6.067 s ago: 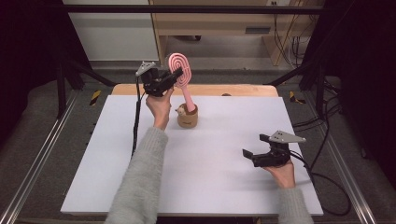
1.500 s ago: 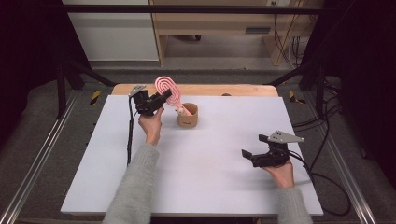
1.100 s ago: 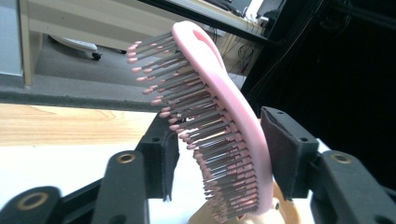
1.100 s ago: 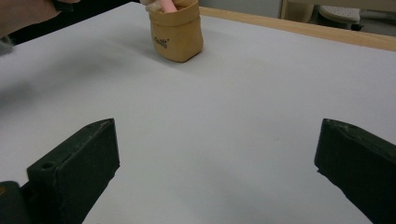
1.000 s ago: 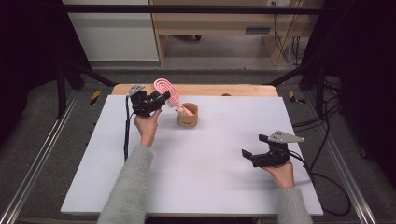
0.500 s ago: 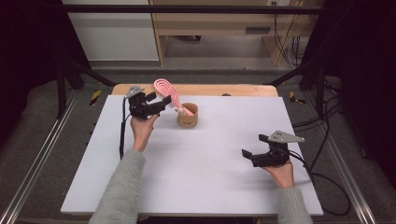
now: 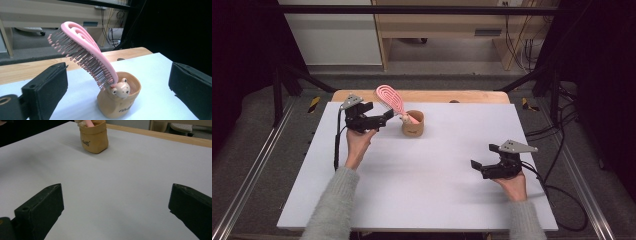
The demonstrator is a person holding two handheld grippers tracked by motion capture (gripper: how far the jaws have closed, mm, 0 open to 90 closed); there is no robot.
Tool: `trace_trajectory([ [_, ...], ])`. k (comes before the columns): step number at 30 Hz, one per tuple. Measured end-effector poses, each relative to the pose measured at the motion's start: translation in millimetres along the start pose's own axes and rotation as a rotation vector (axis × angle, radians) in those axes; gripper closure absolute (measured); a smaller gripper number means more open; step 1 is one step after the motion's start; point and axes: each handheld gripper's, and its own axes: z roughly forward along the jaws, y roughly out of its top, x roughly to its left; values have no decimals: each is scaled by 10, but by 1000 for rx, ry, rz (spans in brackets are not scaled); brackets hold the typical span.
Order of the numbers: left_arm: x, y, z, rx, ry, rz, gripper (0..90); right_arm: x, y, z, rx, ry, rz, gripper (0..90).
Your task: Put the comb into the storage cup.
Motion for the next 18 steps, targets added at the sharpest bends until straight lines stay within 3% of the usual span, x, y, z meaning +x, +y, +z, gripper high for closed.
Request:
trace_trajectory([
  [10, -72, -33, -197, 16, -42, 49, 3, 1, 0, 1, -2, 2, 2, 3],
  [18, -94, -173, -318, 52, -67, 77, 3, 2, -1, 4, -4, 3, 1, 2],
])
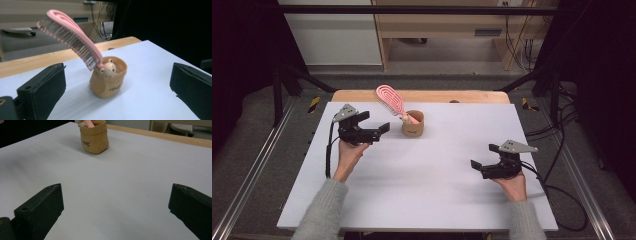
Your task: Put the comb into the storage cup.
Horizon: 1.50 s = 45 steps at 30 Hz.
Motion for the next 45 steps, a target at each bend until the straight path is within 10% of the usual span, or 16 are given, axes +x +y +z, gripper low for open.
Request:
trace_trajectory([
  [45, 221, -783, -685, 107, 49, 4, 6, 25, -17, 5, -17, 32, -11, 1],
])
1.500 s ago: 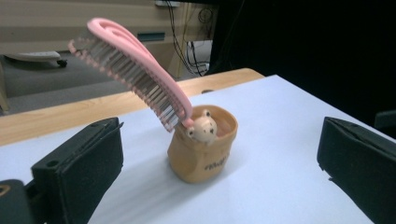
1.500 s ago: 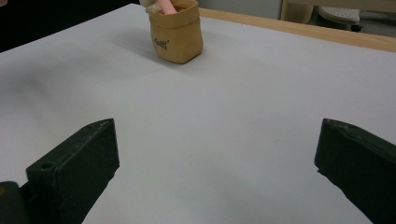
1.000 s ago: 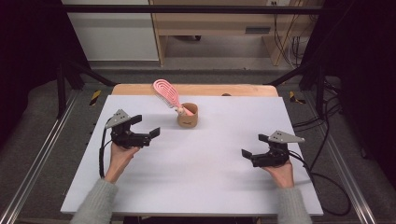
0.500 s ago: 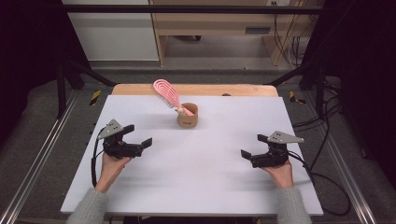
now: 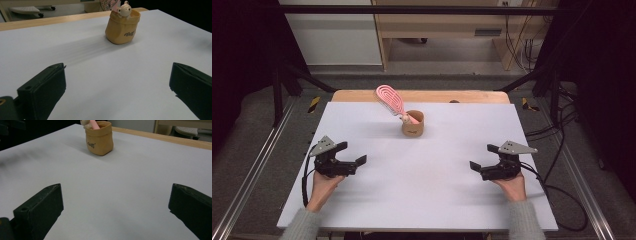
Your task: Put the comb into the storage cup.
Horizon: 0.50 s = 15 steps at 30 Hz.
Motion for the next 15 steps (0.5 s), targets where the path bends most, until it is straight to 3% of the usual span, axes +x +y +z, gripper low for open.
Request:
trace_trajectory([
  [6, 42, -64, -43, -5, -3, 2, 6, 6, -3, 3, 2, 7, 0, 1],
  [15, 60, -131, -49, 28, 2, 17, 6, 7, -3, 4, 4, 9, 2, 1],
])
